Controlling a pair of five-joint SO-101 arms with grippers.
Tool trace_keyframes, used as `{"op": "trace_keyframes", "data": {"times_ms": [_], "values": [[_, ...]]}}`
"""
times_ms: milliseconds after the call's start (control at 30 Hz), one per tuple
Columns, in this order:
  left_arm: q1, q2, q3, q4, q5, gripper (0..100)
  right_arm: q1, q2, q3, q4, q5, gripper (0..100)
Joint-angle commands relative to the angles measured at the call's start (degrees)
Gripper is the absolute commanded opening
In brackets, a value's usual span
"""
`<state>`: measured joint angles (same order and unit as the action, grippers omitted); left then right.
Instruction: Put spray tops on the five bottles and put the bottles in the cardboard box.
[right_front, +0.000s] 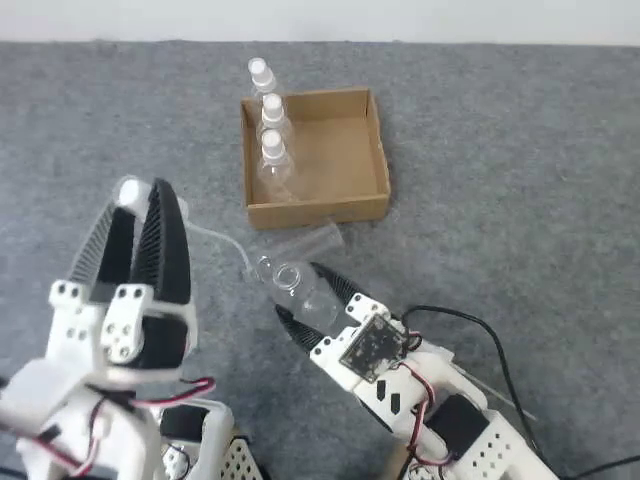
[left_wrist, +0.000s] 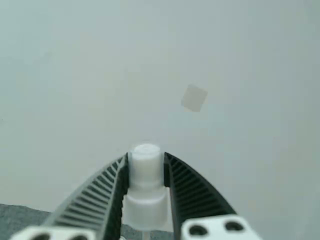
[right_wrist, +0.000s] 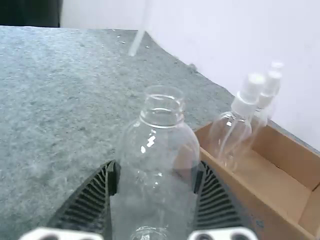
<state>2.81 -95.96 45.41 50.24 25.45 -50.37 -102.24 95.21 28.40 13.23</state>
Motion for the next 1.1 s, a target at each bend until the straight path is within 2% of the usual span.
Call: {"op": "trace_keyframes", "data": {"times_ms": [0, 333, 900, 967, 1067], "values": [[2.9, -2.5, 1.5, -1.8, 0.3, 1, -1.1, -1.5, 1.1, -1.2, 1.3, 0.6], [7.1, -5.6, 5.4, -4.0, 0.2, 1, -1.2, -1.5, 1.1, -1.2, 1.3, 0.6], [7.7, -5.8, 10.0, -2.9, 0.2, 1, -1.2, -1.5, 1.1, -1.2, 1.0, 0.6], [9.8, -5.8, 11.0, -2.5, -0.3, 1, -1.0, -1.5, 1.1, -1.3, 1.0, 0.6], [14.3, -5.8, 12.5, -2.3, -4.6, 1, -0.9, -1.6, 1.1, -1.5, 1.0, 0.6]]}}
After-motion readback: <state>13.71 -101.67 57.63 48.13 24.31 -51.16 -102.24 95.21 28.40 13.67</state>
